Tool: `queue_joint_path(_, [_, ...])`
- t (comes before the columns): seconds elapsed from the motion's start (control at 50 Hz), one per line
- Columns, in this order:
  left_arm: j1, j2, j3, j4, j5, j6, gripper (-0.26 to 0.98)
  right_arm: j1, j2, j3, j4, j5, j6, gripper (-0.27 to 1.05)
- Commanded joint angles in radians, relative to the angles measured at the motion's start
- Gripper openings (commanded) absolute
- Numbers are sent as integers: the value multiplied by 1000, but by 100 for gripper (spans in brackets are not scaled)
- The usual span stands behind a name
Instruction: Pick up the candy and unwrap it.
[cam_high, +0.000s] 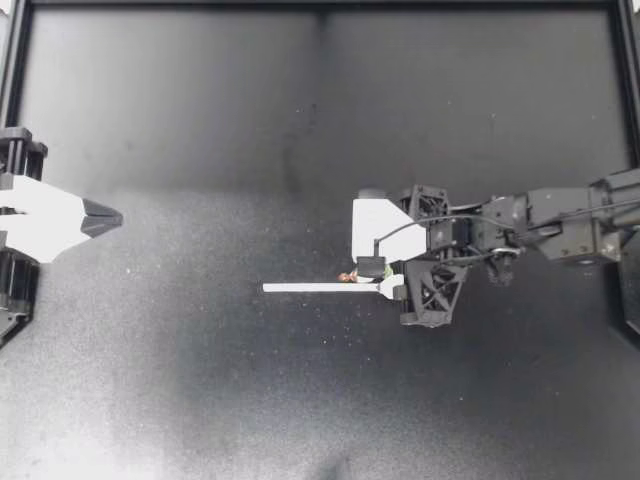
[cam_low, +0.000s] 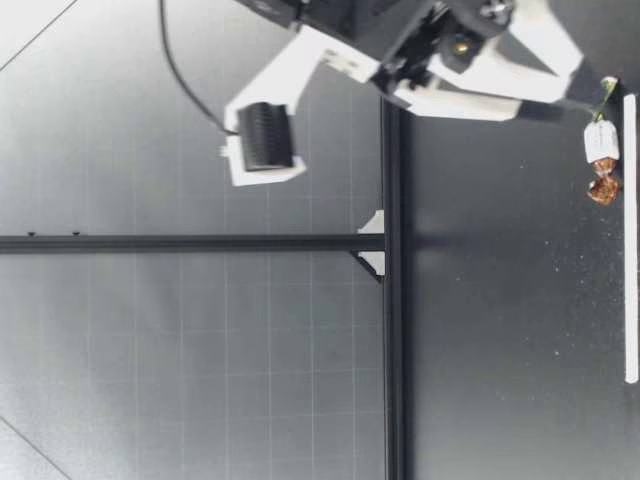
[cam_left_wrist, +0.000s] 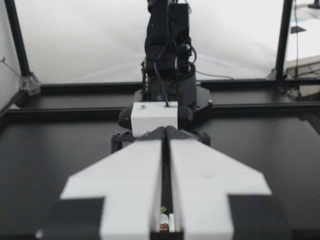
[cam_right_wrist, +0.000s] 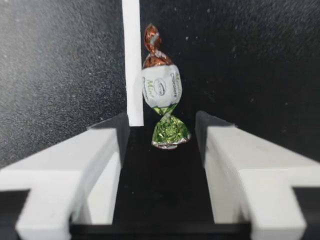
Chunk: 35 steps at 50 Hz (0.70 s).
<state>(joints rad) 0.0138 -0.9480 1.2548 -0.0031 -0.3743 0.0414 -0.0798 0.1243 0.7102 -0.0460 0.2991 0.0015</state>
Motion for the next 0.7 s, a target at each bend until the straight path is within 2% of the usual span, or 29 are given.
queue_joint_path(0.0, [2, 6, -11, 0, -9, -2, -13, -9, -5, -18, -2, -2, 0, 51])
queue_joint_path(0.14, [2, 6, -6, 0, -8, -3, -13, -9, 12, -20, -2, 5, 2, 49])
queue_joint_path(0.26, [2, 6, -6, 0, -8, -3, -13, -8, 28, -21, -2, 20, 5, 41])
queue_joint_path(0.34, [2, 6, -6, 0, -9, -3, -13, -9, 38, -26, -2, 48, 5, 32])
queue_joint_path(0.54, [2, 6, -5, 0, 0, -6, -13, -9, 60, -57, 0, 124, 3, -1])
queue_joint_path(0.68, [2, 28, 9, 0, 6, -14, -13, -8, 52, -77, 0, 133, 5, -15])
